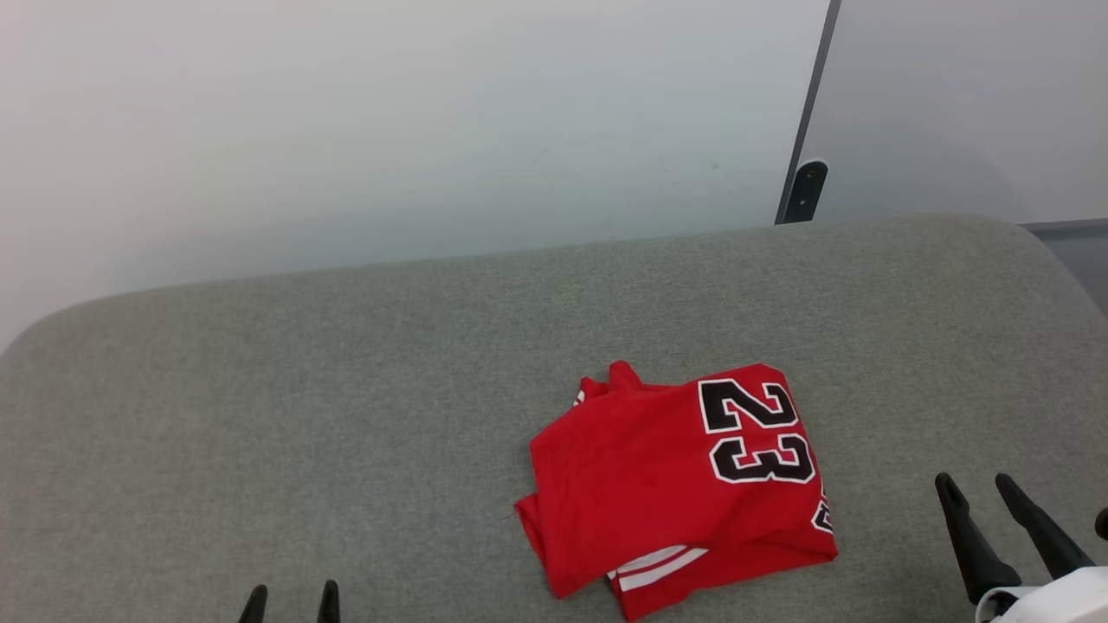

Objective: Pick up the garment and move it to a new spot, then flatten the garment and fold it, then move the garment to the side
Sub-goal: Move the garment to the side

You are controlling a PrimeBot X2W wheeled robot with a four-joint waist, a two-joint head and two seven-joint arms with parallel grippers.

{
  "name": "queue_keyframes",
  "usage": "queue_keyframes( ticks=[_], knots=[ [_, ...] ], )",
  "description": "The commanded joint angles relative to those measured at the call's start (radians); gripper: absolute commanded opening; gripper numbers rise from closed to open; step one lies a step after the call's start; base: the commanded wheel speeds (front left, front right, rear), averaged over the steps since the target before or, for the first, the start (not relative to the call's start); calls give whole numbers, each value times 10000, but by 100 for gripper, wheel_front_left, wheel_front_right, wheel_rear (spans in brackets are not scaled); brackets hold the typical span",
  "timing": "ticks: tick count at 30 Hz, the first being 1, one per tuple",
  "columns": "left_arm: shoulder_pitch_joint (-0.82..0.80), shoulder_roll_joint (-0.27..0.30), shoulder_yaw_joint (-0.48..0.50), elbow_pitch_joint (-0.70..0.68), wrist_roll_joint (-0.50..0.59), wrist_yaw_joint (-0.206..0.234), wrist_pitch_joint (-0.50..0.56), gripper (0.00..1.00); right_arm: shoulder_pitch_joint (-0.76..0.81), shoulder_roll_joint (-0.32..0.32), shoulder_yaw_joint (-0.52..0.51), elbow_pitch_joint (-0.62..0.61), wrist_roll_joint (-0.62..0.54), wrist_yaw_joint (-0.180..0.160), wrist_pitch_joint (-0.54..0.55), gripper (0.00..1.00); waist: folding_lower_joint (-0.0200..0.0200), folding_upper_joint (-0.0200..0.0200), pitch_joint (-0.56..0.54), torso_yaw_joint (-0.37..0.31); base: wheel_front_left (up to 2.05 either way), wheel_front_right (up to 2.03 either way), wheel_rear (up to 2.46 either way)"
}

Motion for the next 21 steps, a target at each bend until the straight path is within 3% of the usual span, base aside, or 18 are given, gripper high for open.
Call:
queue_keyframes(
  ticks=[1,12,21],
  knots=[
    [-45,4,-15,-32,-67,72,6,100,99,59,17,-72,-98,-13,39,100,0,0,6,2,0,0,0],
    [-201,5,-122,5,-108,137,49,100,-29,51,128,-273,-180,-13,324,100,0,0,83,108,0,0,0],
    [-714,-114,-422,147,-184,141,-19,100,-2069,-581,1089,291,-346,-13,1713,100,0,0,510,470,0,0,0]
  ],
)
